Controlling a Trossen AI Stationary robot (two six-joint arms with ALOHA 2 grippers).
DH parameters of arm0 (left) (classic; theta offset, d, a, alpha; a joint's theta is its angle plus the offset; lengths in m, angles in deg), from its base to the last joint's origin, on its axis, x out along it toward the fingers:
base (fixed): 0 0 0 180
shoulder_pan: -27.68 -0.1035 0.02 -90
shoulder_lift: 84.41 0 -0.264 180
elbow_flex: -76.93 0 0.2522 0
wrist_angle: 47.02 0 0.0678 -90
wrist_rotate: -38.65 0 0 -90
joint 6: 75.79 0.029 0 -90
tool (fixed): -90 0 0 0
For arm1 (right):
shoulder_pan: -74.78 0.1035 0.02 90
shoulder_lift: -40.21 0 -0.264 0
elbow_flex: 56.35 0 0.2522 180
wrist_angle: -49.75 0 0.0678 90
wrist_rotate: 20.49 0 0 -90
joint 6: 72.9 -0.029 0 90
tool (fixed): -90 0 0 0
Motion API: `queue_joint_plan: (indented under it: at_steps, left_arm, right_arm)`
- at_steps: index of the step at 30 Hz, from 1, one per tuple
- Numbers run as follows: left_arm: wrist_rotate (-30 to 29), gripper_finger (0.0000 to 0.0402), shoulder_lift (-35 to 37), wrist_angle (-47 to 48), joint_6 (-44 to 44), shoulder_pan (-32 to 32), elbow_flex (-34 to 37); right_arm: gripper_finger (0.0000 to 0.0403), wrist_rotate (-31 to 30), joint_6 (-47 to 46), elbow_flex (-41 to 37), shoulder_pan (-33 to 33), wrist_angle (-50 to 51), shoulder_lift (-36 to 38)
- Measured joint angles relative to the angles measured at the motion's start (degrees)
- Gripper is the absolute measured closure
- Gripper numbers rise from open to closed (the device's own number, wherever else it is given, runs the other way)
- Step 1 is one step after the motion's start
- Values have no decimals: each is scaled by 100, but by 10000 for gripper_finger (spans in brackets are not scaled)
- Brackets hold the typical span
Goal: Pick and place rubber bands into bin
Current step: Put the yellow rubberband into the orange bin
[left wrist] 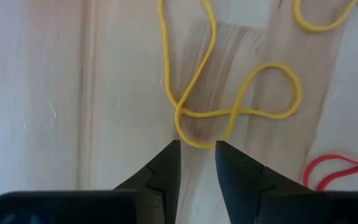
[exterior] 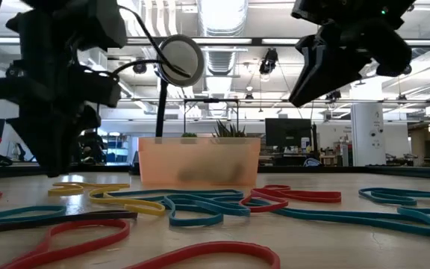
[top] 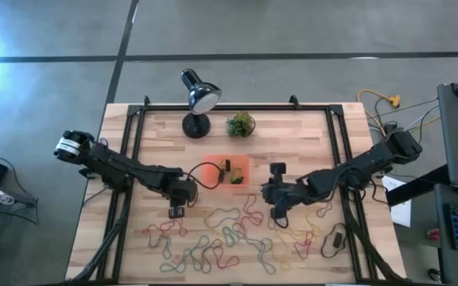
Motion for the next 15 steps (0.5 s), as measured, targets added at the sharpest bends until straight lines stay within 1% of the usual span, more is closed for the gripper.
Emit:
queue_joint_plan:
  at_steps: [7,15]
  left_arm:
    - [-42,317,0,-337,6,-1,137]
    - [-549,317,0,-485,54,-1,154]
  right_arm:
    - [340,-2,-69,0,84,10,0]
    - [341,-4,-165,0,82,1,0]
